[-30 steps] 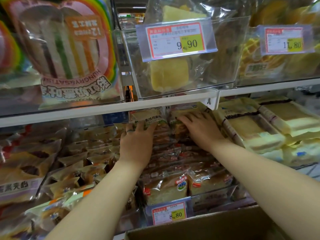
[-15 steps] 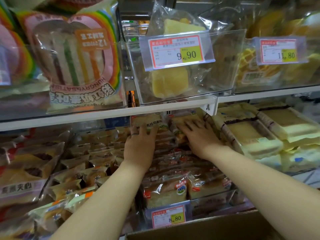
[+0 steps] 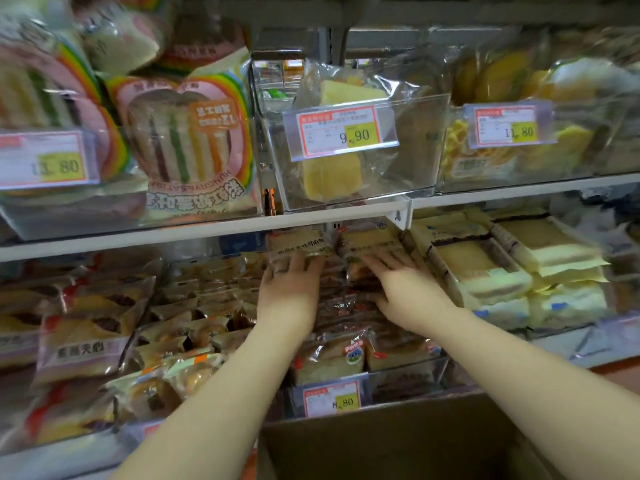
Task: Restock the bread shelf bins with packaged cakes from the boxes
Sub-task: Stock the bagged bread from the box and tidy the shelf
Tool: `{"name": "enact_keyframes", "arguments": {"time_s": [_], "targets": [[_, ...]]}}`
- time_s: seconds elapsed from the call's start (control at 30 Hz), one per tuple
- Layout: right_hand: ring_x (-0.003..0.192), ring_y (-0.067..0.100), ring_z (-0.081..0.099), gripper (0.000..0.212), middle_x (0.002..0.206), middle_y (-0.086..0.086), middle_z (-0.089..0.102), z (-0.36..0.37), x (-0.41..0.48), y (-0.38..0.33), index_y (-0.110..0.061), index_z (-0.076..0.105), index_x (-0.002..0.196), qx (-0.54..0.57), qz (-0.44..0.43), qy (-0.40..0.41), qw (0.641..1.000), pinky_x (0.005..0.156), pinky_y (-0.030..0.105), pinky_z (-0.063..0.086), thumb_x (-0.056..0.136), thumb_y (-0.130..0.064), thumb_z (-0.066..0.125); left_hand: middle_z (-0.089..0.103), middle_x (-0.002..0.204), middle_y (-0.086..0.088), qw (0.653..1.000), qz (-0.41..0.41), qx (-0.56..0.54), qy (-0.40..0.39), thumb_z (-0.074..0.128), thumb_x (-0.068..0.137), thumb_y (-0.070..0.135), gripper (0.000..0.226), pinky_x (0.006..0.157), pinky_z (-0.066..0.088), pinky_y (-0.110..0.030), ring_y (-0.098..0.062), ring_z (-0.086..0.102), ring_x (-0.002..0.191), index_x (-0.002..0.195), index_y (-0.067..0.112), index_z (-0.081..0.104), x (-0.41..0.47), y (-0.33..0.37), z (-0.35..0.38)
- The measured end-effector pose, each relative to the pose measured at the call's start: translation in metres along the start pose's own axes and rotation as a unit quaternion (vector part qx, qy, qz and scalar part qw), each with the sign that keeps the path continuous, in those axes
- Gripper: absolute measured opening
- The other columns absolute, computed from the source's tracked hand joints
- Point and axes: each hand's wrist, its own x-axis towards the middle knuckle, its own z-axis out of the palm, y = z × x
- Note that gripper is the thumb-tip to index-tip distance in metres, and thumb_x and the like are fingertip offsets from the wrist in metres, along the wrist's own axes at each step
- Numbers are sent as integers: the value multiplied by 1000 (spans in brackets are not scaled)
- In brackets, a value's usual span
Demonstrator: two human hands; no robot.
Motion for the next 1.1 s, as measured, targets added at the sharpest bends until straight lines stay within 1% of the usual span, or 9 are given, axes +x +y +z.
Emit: {"name": "enact_keyframes", "arguments": {"time_s": [0.1,0.2,0.3,0.5,0.6,0.7,0.8,0.9,1.1], "targets": [[126,17,46,45,133,-6,54,-6,-53,-6,-26,51,134,31,-38,103,993,104,34,34,90,-26,59,59,128,1,988,59,-70,127,57,91,24,44,95,44,-38,-24,59,112,134,29,50,-50,15,-4],[89,12,63,25,96,-6,70,-4,-109,-8,-21,70,104,74,-68,154,983,78,28,49,80,-16,72,67,111,6,979,92,-126,132,61,89,25,33,85,48,-34,-19,65,96,122,28,61,-103,17,0],[73,10,64,13,83,-6,70,14,-148,-10,-19,72,91,102,-113,143,978,67,27,53,79,-13,73,70,102,6,979,84,-147,117,65,86,20,28,74,53,-34,-18,67,86,114,24,65,-143,3,14],[81,18,66,13,88,-4,69,81,-186,-28,-18,67,96,43,-189,-71,978,68,30,51,84,-21,61,62,120,10,983,79,-147,-76,54,93,31,26,91,49,-39,-15,57,110,119,30,60,-167,-21,41],[111,23,58,38,122,2,61,118,-185,-30,-20,52,129,-31,-178,-268,946,85,32,46,92,-29,48,58,126,10,977,147,-40,-151,49,95,38,31,96,44,-35,-13,54,115,125,33,54,-161,-18,53],[116,25,56,46,133,5,55,164,-182,-24,-21,42,140,-45,-158,-398,903,85,31,46,95,-30,48,56,127,7,966,188,40,-171,47,95,44,34,100,40,-39,-16,53,117,128,32,51,-155,-17,60],[112,26,57,47,129,8,57,213,-189,-13,-18,41,139,-38,-116,-468,875,81,31,47,95,-31,52,58,126,6,970,177,34,-164,47,95,44,34,100,38,-38,-17,54,116,126,31,52,-155,-17,63],[125,29,48,59,139,14,47,255,-202,-1,-9,31,145,-7,-18,-526,850,96,33,41,95,-30,53,60,121,7,974,174,32,-141,48,95,43,30,99,36,-38,-18,55,113,122,31,54,-157,-14,67],[131,31,41,79,146,16,39,302,-236,10,-10,23,146,83,117,-533,834,100,30,35,87,-47,61,60,120,5,969,166,87,-160,46,94,45,31,99,34,-39,-20,55,114,122,32,53,-156,-12,75]]}}
